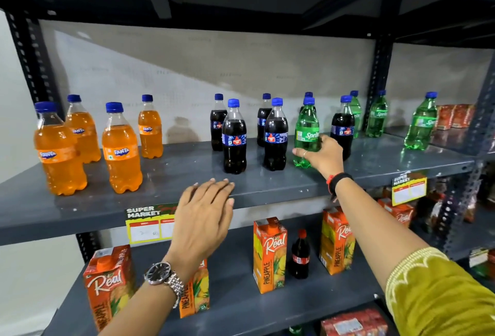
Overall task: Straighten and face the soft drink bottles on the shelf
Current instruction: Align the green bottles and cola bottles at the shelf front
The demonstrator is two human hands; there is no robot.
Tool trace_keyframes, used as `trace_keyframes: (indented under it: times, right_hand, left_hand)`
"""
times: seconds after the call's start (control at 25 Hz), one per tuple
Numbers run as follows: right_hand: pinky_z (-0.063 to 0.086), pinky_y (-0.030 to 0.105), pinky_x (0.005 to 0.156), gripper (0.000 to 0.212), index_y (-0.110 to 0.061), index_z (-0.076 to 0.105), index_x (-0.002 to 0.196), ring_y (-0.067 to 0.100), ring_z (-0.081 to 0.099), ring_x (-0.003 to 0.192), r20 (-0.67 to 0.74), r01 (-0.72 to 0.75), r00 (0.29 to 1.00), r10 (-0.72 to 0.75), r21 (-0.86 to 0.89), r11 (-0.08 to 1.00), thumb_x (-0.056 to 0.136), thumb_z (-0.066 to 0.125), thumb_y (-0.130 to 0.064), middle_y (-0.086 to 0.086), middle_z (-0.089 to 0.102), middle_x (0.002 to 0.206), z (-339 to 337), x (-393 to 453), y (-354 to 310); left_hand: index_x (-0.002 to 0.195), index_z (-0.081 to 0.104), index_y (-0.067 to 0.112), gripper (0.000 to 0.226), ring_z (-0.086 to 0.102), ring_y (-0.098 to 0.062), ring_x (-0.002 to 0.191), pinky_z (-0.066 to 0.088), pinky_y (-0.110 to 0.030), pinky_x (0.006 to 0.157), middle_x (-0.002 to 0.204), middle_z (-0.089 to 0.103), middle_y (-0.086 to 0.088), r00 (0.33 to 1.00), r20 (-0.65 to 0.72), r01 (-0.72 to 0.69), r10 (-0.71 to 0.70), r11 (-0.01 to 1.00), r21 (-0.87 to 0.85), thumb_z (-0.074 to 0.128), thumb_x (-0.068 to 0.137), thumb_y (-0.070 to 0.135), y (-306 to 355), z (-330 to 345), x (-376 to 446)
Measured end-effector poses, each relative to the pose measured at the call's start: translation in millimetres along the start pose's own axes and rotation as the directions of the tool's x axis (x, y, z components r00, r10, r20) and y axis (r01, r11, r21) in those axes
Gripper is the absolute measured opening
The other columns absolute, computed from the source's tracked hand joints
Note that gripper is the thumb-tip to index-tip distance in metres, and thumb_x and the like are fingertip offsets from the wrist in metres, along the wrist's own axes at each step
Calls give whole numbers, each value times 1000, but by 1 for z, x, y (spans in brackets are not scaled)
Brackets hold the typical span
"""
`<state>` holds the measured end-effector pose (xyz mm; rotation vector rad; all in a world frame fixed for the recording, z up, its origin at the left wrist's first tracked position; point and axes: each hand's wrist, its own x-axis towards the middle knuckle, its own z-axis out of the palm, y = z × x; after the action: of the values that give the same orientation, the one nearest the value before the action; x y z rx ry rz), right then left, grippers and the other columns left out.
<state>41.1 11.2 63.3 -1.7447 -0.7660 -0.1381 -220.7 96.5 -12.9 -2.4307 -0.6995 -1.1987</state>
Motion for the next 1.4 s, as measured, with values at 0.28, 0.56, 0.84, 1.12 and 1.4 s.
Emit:
trace_keyframes:
  times: [0.28, 0.56, 0.84, 1.12, 1.4]
  right_hand:
    - [51, 22, 83, 53, -13, 68, 104, 10, 67, 87, -71, 52, 996, -48, 44, 998, 57, 87, -32, -2, 72, 94, -89, 12, 36]
    - [43, 15, 84, 70, -2, 58, 118, 16, 59, 102, -145, 30, 989, -32, -16, 999, 60, 86, -31, 4, 63, 111, -184, 68, 92]
    - [53, 43, 92, 100, -8, 61, 115, 22, 65, 104, -14, -4, 1000, 4, 0, 1000, 33, 82, -61, 10, 68, 114, -189, 132, 148]
    - [45, 35, 100, 89, -5, 45, 131, 27, 54, 120, 103, 16, 995, -16, 4, 1000, 59, 85, -38, 13, 56, 131, -177, 156, 157]
    - [36, 35, 108, 82, -11, 37, 137, 26, 42, 131, 256, -56, 967, 1, 207, 977, 68, 81, -21, 12, 44, 143, -183, 163, 175]
  left_hand:
    - [117, 65, 17, 39, 61, -16, 113, 45, -35, 96, 119, 67, 3, 996, 23, -82, 85, 990, -119, 38, 91, 30, 109, 52, 45]
    - [113, 67, 19, 38, 63, -14, 110, 47, -34, 91, 116, 69, 4, 999, 1, -35, 36, 992, -125, 37, 92, 30, 197, 94, 86]
    - [103, 73, 18, 39, 67, -14, 103, 51, -34, 87, 106, 73, 4, 995, -36, 86, -89, 994, -71, 38, 91, 30, 231, 105, 104]
    - [98, 73, 28, 38, 71, -16, 85, 48, -22, 58, 93, 75, 6, 965, -20, 260, -262, 964, -52, 40, 86, 41, 243, 94, 113]
    - [138, 40, 13, 76, 50, -16, 122, 38, -29, 101, 139, 50, -4, 695, 606, 718, -386, 350, -601, 75, 73, 33, 239, 115, 183]
